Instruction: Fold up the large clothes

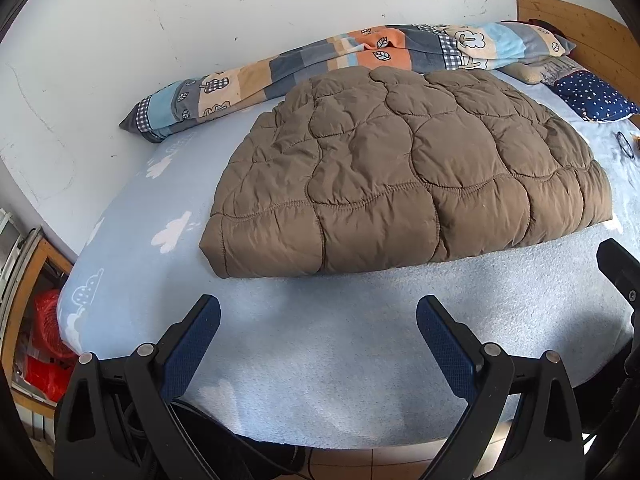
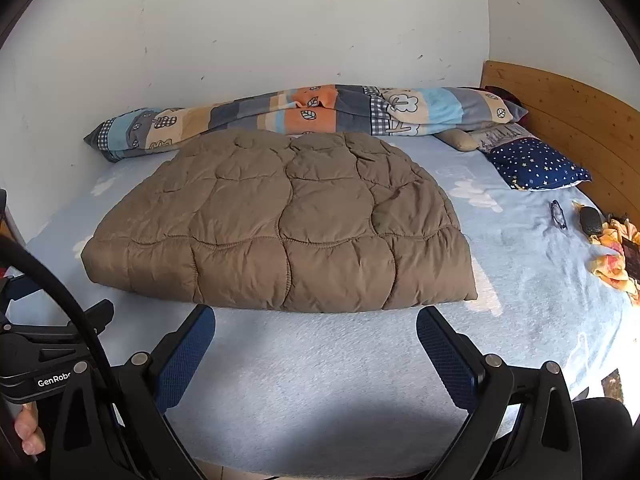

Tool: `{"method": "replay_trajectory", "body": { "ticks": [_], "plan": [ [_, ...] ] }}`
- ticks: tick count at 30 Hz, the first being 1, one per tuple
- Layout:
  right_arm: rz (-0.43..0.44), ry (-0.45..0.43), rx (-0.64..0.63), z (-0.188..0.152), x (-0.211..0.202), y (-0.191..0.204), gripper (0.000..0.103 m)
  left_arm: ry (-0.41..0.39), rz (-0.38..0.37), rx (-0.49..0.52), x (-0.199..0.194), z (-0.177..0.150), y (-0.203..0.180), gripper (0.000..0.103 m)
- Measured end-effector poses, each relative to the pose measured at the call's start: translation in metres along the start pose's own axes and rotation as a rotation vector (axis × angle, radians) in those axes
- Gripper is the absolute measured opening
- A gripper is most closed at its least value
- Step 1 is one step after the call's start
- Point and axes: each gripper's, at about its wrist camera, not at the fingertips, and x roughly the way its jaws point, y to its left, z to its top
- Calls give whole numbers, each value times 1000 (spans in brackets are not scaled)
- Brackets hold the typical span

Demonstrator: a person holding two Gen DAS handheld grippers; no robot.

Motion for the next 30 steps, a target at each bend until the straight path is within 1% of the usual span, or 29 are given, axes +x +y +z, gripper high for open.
{"method": "replay_trajectory", "body": {
  "ticks": [30],
  "plan": [
    [-5,13,-5,-1,0,1,102,17,4,9,2,-2,-3,99]
  ]
}}
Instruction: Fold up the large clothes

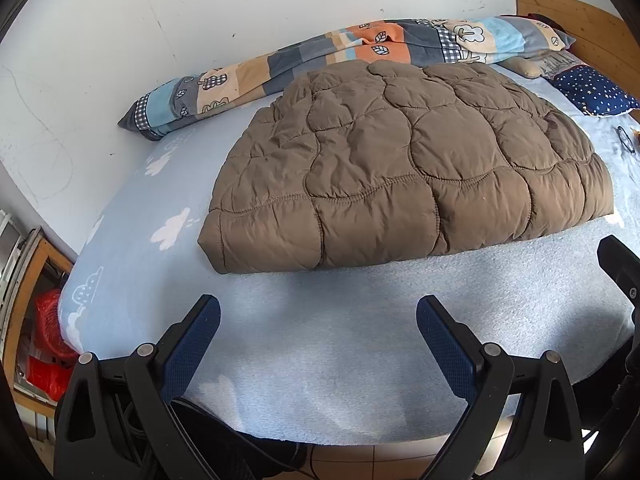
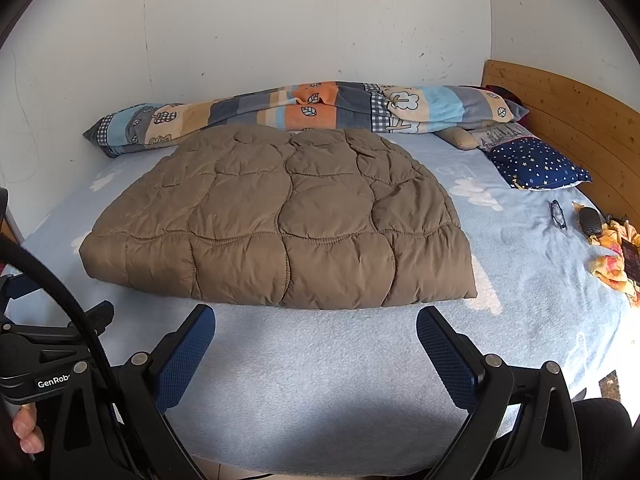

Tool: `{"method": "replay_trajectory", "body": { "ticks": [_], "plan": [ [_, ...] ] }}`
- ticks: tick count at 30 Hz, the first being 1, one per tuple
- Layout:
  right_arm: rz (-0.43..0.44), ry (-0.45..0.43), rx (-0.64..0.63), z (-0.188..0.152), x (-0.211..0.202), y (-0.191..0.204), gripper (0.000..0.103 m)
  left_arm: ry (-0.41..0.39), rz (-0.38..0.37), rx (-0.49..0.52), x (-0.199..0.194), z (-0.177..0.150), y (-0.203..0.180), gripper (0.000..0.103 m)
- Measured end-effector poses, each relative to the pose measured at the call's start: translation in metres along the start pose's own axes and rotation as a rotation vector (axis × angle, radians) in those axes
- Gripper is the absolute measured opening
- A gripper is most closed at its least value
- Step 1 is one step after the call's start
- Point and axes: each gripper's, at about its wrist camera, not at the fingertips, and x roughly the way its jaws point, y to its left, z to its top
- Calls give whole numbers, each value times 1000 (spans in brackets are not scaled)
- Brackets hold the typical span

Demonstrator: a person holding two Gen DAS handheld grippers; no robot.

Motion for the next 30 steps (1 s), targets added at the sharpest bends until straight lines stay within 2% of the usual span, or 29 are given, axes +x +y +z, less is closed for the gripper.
{"method": "replay_trajectory", "body": {
  "ticks": [23,30],
  "plan": [
    [-3,11,1,1,1,-1,102,-1,-2,6,-1,0,0,99],
    [4,5,3,1,0,-2,102,-12,-29,-22,-5,-4,4,99]
  ]
}}
